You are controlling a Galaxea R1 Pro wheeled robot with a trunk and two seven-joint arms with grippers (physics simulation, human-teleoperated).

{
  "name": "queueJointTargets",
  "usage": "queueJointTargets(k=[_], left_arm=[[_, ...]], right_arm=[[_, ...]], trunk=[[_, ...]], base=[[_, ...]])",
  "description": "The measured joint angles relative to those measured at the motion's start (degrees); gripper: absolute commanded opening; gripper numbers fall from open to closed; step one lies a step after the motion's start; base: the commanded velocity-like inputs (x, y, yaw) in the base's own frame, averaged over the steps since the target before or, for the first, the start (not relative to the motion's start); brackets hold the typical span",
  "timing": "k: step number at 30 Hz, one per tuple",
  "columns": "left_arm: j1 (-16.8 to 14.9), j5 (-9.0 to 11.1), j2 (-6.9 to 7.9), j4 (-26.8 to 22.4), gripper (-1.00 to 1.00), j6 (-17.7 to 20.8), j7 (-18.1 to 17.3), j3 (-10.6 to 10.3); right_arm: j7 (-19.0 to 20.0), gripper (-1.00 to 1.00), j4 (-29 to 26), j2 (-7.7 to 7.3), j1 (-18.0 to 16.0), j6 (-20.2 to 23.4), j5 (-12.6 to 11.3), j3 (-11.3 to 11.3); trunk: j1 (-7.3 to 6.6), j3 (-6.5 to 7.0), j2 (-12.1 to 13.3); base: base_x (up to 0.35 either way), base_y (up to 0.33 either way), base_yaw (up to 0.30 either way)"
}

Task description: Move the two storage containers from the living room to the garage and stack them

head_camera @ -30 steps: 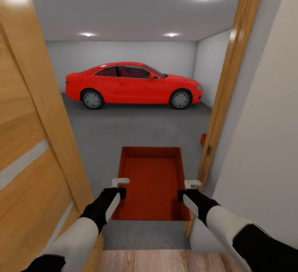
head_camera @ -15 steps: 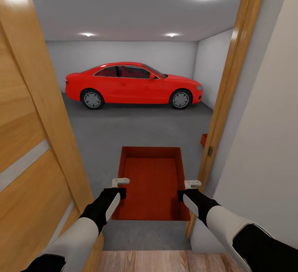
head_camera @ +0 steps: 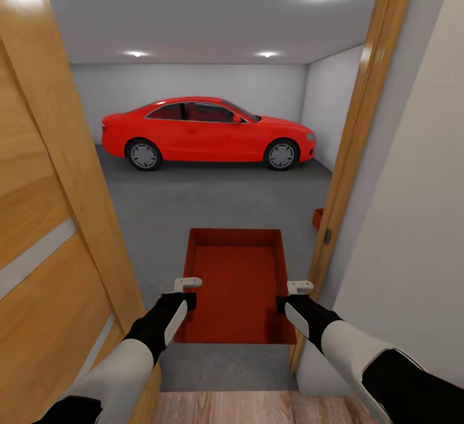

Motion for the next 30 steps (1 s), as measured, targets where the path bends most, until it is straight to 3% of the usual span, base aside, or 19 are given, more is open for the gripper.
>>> queueJointTargets(k=[5,30], left_arm=[[0.0,-0.1,0.00,0.0,-1.00,0.1,0.0,0.0],[0.0,-0.2,-0.01,0.0,-1.00,0.1,-0.1,0.0]], right_arm=[[0.0,-1.00,0.1,0.00,0.0,0.0,-0.3,0.2],[0.0,-1.00,0.1,-0.01,0.0,-0.1,-0.6,0.4]], trunk=[[-0.02,0.00,0.0],[-0.03,0.00,0.0]], base=[[0.162,0.000,0.000],[0.319,0.000,0.000]])
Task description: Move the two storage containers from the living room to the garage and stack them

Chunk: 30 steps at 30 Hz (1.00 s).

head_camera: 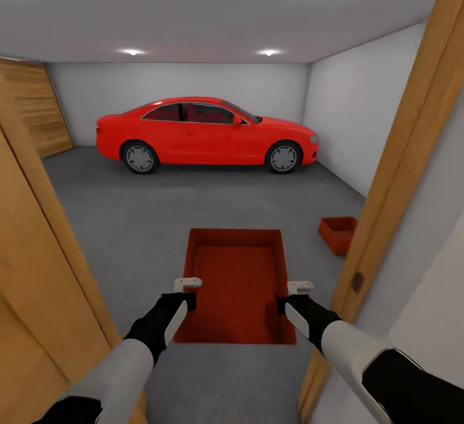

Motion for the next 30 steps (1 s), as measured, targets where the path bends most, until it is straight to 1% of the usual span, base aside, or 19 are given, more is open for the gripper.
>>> queueJointTargets(k=[30], left_arm=[[0.0,0.1,0.08,0.0,-1.00,0.0,0.0,-0.1]], right_arm=[[-0.1,-1.00,0.0,0.07,0.0,0.0,0.2,-0.1]], trunk=[[0.00,0.00,0.0]], base=[[0.322,0.000,0.000]])
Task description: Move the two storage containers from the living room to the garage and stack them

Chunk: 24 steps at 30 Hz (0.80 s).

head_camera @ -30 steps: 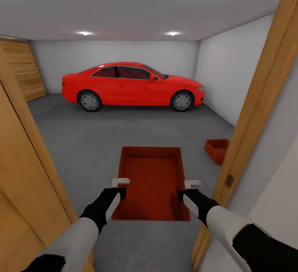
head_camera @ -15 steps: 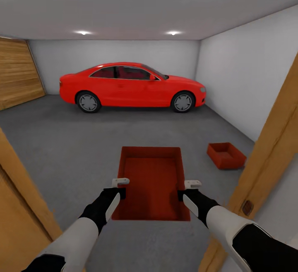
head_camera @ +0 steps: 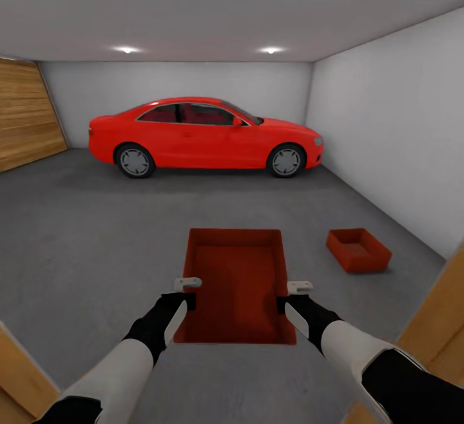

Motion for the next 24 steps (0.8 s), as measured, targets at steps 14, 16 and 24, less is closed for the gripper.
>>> queueJointTargets(k=[14,16,24], left_arm=[[0.0,0.0,0.00,0.0,-1.00,0.0,0.0,0.0],[0.0,0.0,-0.01,0.0,-1.00,0.0,0.0,0.0],[0.0,0.0,-0.03,0.0,-1.00,0.0,0.0,0.0]], right_arm=[[0.0,-1.00,0.0,0.00,0.0,0.0,0.0,0.0],[0.0,-1.00,0.0,0.00,0.0,0.0,0.1,-0.1],[0.0,-1.00,0.0,-0.02,0.0,0.0,0.0,0.0]], trunk=[[0.00,0.00,0.0],[0.00,0.00,0.0],[0.00,0.00,0.0]], base=[[0.322,0.000,0.000],[0.322,0.000,0.000],[0.322,0.000,0.000]])
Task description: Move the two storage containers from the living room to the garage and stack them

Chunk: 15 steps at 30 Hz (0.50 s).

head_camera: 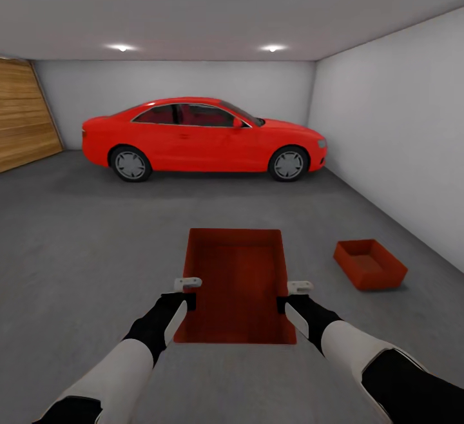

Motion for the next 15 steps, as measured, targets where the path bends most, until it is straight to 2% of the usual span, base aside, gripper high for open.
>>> queueJointTargets(k=[15], left_arm=[[0.0,0.0,0.01,0.0,-1.00,0.0,0.0,0.0]], right_arm=[[0.0,-1.00,0.0,0.01,0.0,0.0,-0.1,0.0]], trunk=[[0.00,0.00,0.0]], base=[[0.322,0.000,0.000]])
